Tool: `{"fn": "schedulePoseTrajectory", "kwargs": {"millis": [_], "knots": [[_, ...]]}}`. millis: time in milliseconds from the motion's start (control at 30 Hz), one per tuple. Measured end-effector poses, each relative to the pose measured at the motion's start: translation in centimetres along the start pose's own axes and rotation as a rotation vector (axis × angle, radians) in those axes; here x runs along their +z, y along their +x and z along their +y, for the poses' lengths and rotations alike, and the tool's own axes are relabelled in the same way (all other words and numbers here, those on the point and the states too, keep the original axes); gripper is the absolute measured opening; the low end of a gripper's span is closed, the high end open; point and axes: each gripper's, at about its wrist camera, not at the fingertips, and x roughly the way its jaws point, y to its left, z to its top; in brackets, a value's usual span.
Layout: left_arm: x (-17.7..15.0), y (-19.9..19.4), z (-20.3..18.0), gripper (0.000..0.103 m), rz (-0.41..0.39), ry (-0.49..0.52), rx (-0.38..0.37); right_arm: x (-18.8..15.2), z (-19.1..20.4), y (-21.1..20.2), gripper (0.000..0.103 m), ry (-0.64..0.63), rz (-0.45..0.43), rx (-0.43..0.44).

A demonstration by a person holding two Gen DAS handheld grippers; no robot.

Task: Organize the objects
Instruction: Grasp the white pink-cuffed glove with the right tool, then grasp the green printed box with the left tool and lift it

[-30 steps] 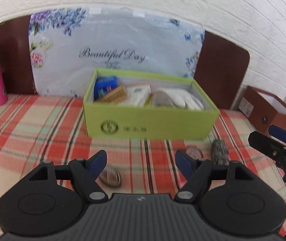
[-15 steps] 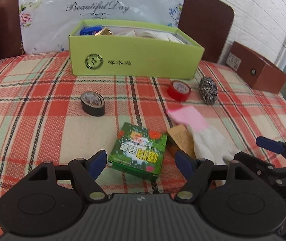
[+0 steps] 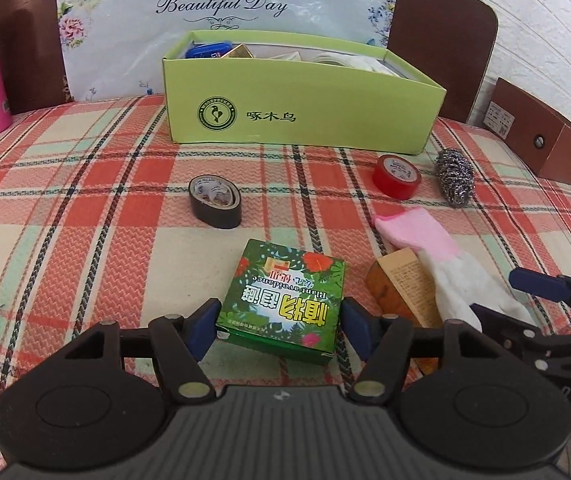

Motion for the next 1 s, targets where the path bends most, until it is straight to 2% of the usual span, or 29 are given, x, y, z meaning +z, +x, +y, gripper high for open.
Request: {"fn": "schedulePoseTrajectory", "kwargs": {"millis": [167,267,333,400,433,500,600,1000], "knots": [[0.0,0.1,0.0,0.068,0.003,-0.007,-0.001,0.5,0.6,1.3,0.082,-0.021,0.020,0.021],[0.1,0.2,0.0,0.068,0.004,-0.007,0.001,0.4,1.2,1.9,0.075,-0.041,0.041,0.032],[0.2,0.3,-0.1,0.068,0.005,-0.010,0.004,0.3,1.7,1.9,0.065,-0.068,0.042,0.026],[0.3,0.3,-0.2,0.068,0.007,-0.010,0.007,0.2,1.9,1.7,0.045,-0.076,0.042,0.024],[0.3,0.3,-0.1,0.068,0.007,-0.010,0.005,0.1,2.0,1.6,0.040,-0.075,0.042,0.023],[0.3,0.4,-0.1,0.068,0.007,-0.013,0.004,0.0,1.8,1.4,0.023,-0.060,0.037,0.022],[0.3,0.4,-0.1,0.069,0.007,-0.014,0.005,0.0,1.3,0.9,0.016,-0.011,0.036,0.029],[0.4,0.3,0.1,0.069,-0.006,-0.028,0.013,0.3,-0.2,-2.5,0.014,0.109,-0.017,0.041]]}}
